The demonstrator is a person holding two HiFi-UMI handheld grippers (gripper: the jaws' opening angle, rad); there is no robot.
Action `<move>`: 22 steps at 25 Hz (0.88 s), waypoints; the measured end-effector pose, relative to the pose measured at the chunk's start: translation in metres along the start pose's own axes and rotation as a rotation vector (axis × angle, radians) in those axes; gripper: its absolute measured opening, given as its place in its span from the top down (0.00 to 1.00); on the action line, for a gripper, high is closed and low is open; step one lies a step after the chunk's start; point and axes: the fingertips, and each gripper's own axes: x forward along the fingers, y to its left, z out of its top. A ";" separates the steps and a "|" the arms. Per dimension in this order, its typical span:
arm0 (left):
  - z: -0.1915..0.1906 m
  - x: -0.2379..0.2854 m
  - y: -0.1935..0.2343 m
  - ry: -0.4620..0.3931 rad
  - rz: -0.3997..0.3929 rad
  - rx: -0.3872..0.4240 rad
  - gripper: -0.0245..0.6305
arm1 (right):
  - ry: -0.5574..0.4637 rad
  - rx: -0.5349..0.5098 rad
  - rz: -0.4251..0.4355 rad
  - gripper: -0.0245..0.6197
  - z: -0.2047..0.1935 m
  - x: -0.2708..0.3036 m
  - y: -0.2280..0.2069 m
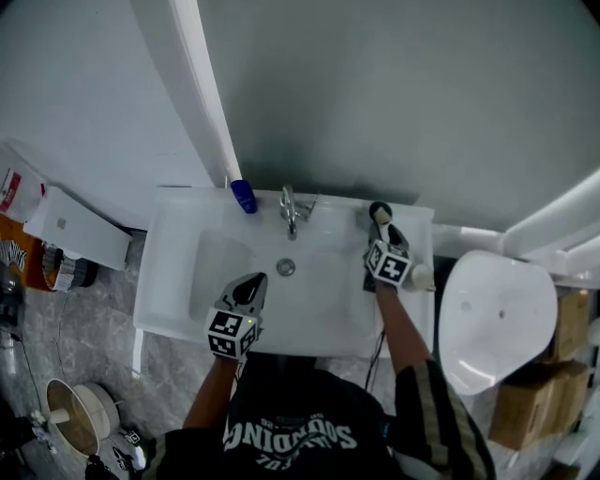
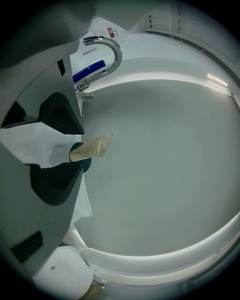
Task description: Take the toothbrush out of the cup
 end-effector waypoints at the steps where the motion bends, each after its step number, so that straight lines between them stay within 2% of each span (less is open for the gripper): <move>1: -0.001 0.000 0.003 0.003 0.004 -0.002 0.96 | 0.005 0.003 -0.009 0.70 0.000 0.006 -0.002; 12: -0.009 -0.002 0.019 0.034 0.027 -0.020 0.96 | 0.036 -0.046 -0.055 0.71 -0.002 0.039 -0.012; 17: -0.009 -0.001 0.021 0.033 0.030 -0.019 0.96 | 0.055 -0.037 -0.008 0.85 0.004 0.033 0.002; 22: -0.008 0.001 0.017 0.030 0.017 -0.020 0.96 | 0.005 -0.060 -0.032 0.89 0.009 0.033 -0.013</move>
